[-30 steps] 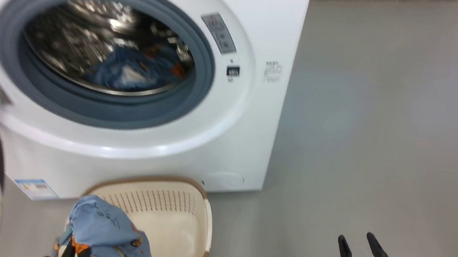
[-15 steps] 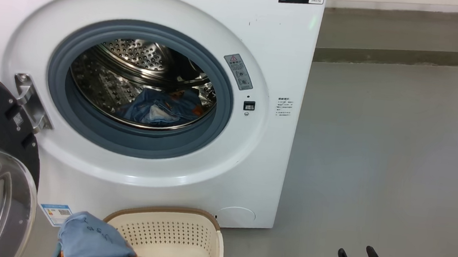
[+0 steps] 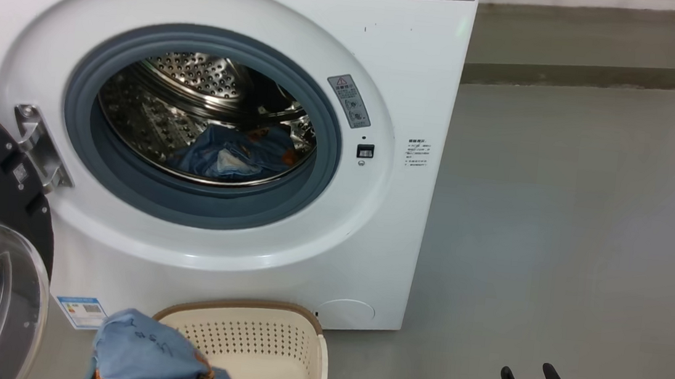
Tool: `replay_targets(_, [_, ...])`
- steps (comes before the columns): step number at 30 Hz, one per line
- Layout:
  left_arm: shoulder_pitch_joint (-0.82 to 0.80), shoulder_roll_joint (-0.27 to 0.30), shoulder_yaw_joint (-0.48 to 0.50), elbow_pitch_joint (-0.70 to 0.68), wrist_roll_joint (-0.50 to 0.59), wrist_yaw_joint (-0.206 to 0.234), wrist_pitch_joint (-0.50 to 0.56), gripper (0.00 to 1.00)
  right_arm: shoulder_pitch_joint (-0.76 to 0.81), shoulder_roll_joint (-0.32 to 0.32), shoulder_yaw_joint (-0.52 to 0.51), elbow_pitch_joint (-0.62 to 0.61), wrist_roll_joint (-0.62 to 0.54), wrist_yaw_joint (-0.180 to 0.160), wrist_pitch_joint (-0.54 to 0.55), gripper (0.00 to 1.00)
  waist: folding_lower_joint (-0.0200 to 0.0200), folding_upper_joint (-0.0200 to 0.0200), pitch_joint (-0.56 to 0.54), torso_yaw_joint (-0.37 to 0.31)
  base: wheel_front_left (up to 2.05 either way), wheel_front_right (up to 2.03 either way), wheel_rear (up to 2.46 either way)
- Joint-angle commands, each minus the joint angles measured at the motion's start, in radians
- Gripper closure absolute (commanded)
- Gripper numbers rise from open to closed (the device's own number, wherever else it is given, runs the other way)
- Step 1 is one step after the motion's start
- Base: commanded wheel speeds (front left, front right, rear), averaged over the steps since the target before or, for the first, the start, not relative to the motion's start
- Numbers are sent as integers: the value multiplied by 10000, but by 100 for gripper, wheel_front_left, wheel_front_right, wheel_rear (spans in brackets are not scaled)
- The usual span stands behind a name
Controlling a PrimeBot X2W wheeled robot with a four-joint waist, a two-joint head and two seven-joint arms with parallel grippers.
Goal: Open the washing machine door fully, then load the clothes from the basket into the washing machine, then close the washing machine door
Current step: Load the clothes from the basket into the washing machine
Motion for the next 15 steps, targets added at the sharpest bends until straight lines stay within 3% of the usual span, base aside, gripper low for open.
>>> replay_targets(1, [-293,42,225,-342,30,-11,-66,100,-200,-38,168,-259,-21,17,-48,0,1,0,125,17,0,0,0])
replay_targets(15, [-1730,41,-375,318,-106,-173,-66,100,-474,184,303,-191,-7,17,-48,0,1,0,736,-199,0,0,0])
